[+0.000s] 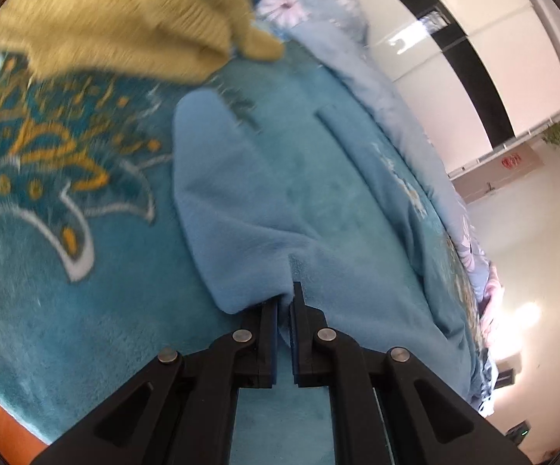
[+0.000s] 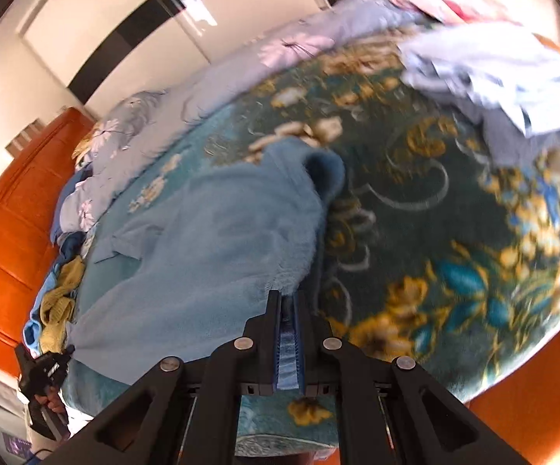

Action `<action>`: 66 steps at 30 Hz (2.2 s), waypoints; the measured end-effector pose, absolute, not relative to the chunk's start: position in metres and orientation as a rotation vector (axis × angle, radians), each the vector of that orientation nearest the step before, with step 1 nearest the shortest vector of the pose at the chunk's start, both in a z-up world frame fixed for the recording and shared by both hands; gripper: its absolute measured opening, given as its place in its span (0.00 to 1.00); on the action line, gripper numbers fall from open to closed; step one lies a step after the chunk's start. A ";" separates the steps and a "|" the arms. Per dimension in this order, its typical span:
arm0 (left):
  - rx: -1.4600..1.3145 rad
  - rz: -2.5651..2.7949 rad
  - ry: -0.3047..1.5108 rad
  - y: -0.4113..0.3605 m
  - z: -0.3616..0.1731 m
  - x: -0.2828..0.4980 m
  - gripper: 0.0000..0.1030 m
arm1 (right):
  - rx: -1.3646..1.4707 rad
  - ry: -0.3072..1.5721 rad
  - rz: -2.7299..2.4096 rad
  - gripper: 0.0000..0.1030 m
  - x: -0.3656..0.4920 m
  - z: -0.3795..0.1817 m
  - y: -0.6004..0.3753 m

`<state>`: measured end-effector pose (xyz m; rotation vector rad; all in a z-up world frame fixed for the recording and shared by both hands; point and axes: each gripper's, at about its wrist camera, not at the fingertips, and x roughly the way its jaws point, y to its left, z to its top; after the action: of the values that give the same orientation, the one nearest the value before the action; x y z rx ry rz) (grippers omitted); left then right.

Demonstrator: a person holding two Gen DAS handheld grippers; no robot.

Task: Fold clothes

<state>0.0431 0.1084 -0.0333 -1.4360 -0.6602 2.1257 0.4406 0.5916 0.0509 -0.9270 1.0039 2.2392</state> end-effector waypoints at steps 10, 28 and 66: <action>-1.396 2.142 -0.537 0.110 -0.012 0.054 0.30 | -1.000 0.925 2.165 0.09 0.434 0.042 0.584; -1.172 2.126 -0.547 0.087 0.063 0.073 0.84 | -0.826 0.701 2.238 0.82 0.418 0.121 0.545; -1.819 1.946 -0.782 0.283 -0.036 -0.196 0.52 | -0.999 0.671 2.132 0.86 0.360 0.069 0.625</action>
<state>-0.1961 0.2825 -0.0363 -1.8188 -0.7816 1.9463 0.3602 0.6247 0.0692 -0.9993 0.6713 2.1316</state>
